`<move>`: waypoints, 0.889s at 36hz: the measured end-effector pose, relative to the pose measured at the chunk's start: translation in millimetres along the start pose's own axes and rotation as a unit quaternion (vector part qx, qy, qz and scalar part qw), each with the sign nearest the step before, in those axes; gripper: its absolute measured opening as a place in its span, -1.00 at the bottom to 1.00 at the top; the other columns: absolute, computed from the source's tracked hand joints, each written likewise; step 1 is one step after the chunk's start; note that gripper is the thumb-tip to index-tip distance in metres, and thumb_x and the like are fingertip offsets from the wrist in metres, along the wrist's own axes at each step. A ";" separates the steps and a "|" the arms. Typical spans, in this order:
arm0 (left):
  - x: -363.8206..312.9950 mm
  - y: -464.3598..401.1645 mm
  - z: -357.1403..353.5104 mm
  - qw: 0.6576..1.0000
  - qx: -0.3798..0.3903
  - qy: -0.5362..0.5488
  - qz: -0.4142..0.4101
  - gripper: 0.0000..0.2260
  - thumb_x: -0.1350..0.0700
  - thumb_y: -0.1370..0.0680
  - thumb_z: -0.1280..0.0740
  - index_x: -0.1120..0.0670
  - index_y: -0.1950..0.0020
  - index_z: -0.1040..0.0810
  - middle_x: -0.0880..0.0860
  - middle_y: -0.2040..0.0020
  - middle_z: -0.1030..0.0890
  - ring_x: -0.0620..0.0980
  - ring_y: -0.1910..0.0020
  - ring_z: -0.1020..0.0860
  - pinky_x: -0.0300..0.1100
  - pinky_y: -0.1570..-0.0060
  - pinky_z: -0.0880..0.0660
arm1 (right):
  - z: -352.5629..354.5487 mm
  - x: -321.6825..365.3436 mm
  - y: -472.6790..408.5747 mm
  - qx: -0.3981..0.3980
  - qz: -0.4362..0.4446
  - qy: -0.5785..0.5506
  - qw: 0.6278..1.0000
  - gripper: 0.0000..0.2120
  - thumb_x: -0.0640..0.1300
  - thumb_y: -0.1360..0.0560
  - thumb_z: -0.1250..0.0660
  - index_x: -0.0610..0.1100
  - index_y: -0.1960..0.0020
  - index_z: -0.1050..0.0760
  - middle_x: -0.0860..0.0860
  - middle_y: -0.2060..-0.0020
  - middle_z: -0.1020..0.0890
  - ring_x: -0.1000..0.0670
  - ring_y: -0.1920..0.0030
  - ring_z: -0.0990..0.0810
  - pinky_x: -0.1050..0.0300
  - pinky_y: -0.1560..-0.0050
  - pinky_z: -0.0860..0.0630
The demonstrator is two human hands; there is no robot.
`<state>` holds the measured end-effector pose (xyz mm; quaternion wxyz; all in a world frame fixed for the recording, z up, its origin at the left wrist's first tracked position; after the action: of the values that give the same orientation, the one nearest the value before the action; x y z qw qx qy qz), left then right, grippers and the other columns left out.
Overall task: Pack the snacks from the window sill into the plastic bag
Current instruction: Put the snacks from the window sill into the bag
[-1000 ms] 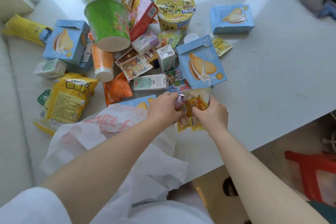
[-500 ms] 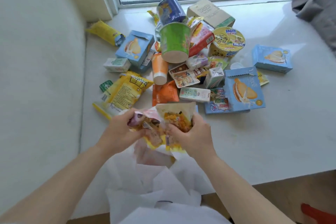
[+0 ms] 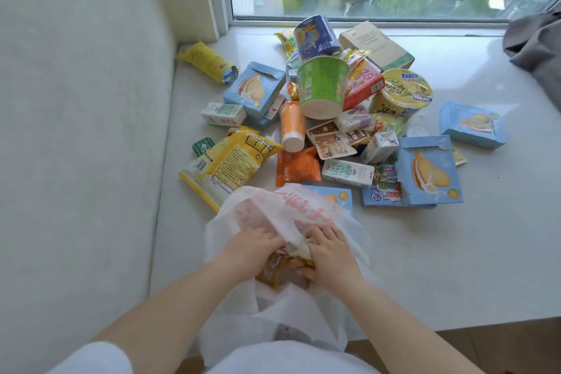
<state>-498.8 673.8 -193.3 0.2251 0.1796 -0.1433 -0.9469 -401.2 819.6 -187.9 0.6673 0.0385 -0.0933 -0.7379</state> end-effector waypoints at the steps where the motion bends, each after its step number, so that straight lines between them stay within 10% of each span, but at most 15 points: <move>1: -0.6 -1.7 -2.1 1.000 -0.006 -0.003 0.008 -0.60 0.19 -0.55 -0.19 -0.07 -0.37 -0.37 -0.02 -0.21 -0.54 0.04 -0.21 -0.46 -0.12 0.00 -0.37 | -3.6 -0.8 -2.1 0.031 -0.021 0.005 0.999 -0.45 0.34 -0.01 -0.47 -0.05 0.20 -0.68 0.09 0.17 -0.61 -0.01 0.05 -0.56 0.10 -0.09 -0.32; 6: -4.7 -10.8 -6.8 0.998 -0.006 0.012 0.063 -0.45 0.19 -0.52 -0.25 -0.10 -0.46 -0.20 -0.01 -0.33 -0.42 0.05 -0.24 -0.43 -0.09 -0.03 -0.41 | -8.5 8.6 -6.6 0.109 -0.139 0.005 0.984 -0.55 0.19 -0.18 -0.51 -0.05 0.04 -0.66 0.00 -0.09 -0.58 -0.11 -0.08 -0.54 0.03 0.16 -0.48; 14: -8.1 -22.6 -8.4 0.993 0.021 0.005 0.117 -0.22 0.02 -0.51 -0.33 -0.12 -0.54 0.13 0.05 -0.41 -0.28 0.08 -0.29 -0.39 -0.05 -0.14 -0.41 | -16.1 18.6 4.5 0.139 -0.110 -0.039 0.983 -0.35 0.32 -0.51 -0.08 0.05 -0.50 -0.11 -0.04 -0.53 0.00 -0.13 -0.41 -0.18 -0.04 -0.22 -0.30; 22: -5.9 -32.5 2.1 0.994 0.038 0.054 0.085 -0.46 -0.09 -0.57 -0.23 -0.20 -0.51 -0.10 0.02 -0.24 -0.54 0.05 -0.17 -0.50 -0.12 0.02 -0.42 | -19.8 -5.8 9.1 0.241 -0.144 -0.059 0.958 -0.36 0.31 -0.44 -0.20 -0.04 -0.38 -0.33 -0.06 -0.25 -0.43 -0.12 -0.23 -0.36 -0.03 -0.16 -0.33; 32: -1.5 -19.2 -3.7 0.998 0.013 -0.021 0.059 -0.62 -0.12 -0.62 -0.02 -0.15 -0.43 -0.31 0.01 -0.27 -0.49 0.07 -0.23 -0.45 -0.04 -0.08 -0.43 | -12.2 -7.0 19.4 0.249 -0.148 -0.079 0.954 -0.28 0.42 -0.48 0.14 0.04 -0.46 -0.26 -0.07 -0.32 -0.38 -0.12 -0.32 -0.32 -0.06 -0.28 -0.27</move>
<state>-503.2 690.2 -203.0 0.2750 0.1538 -0.1702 -0.9337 -379.3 823.7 -196.7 0.5106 0.1579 -0.3200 -0.7823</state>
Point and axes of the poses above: each hand's wrist, its own y-axis away from the middle knuckle, its own z-axis out of the back of the hand, x = y × z, the point moved 2 cm from there along -y, towards the middle knuckle
